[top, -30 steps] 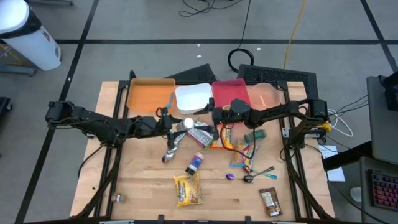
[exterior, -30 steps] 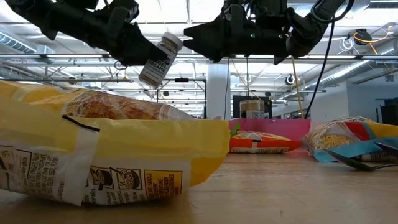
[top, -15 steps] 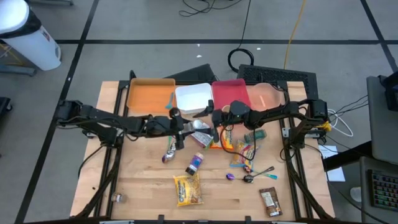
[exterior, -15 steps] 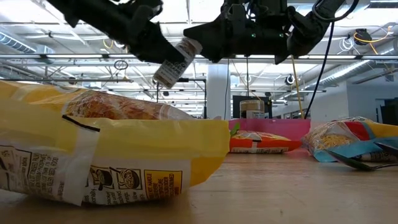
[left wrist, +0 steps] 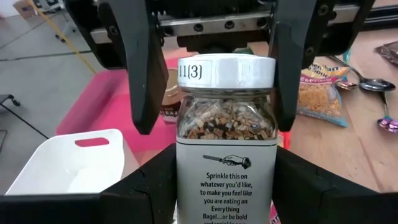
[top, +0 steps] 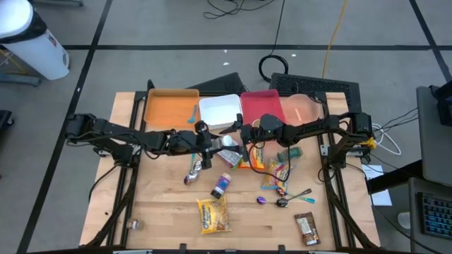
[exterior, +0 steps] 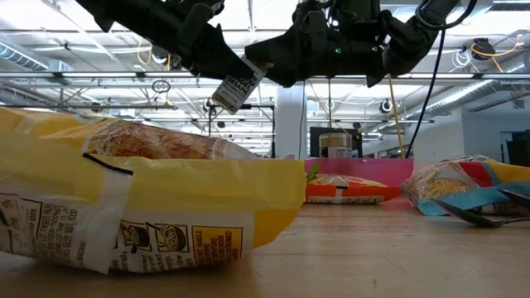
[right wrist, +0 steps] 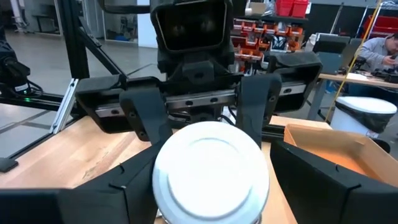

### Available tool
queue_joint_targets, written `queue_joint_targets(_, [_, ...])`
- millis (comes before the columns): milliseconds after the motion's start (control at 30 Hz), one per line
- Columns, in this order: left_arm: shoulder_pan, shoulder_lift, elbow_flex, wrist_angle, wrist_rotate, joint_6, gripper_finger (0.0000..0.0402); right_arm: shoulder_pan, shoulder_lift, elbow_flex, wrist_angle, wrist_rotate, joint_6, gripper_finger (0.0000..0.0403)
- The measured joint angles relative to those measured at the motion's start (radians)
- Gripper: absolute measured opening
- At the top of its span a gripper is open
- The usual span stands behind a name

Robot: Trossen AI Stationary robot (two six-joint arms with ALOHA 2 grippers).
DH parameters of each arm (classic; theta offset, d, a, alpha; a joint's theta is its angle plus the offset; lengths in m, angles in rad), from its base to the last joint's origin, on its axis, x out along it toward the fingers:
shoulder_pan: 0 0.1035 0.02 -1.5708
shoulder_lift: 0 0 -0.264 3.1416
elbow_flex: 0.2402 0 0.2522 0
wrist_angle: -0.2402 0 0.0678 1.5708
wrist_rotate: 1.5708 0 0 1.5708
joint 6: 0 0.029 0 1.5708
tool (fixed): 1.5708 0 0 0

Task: Pick & Place Food Item
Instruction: Put the white seasoning bottle into the pink bin

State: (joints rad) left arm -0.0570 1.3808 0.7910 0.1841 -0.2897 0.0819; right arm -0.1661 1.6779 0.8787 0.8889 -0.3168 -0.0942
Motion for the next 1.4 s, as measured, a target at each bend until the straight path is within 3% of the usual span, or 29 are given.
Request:
queue_joint_targets(167, [0.000, 0.000, 0.000, -0.004, 0.000, -0.005, 0.0207, 0.000, 0.000, 0.000, -0.001, 0.000, 0.000, 0.0257])
queue_joint_targets(400, [0.002, 0.000, 0.000, -0.004, -0.006, -0.006, 0.0207, 0.000, 0.000, 0.000, -0.004, -0.002, -0.011, 0.0194])
queue_joint_targets(733, [0.008, 0.000, -0.001, -0.003, 0.000, -0.001, 0.0214, 0.000, 0.000, 0.000, -0.016, 0.002, -0.025, 0.0194])
queue_joint_targets(1133, [0.016, -0.003, -0.001, 0.005, 0.004, 0.002, 0.0286, -0.005, 0.002, -0.002, -0.027, 0.002, -0.024, 0.0194])
queue_joint_targets(1400, [0.008, -0.108, -0.001, -0.150, 0.003, -0.032, 0.0286, -0.024, -0.017, -0.002, -0.071, 0.002, -0.024, 0.0194])
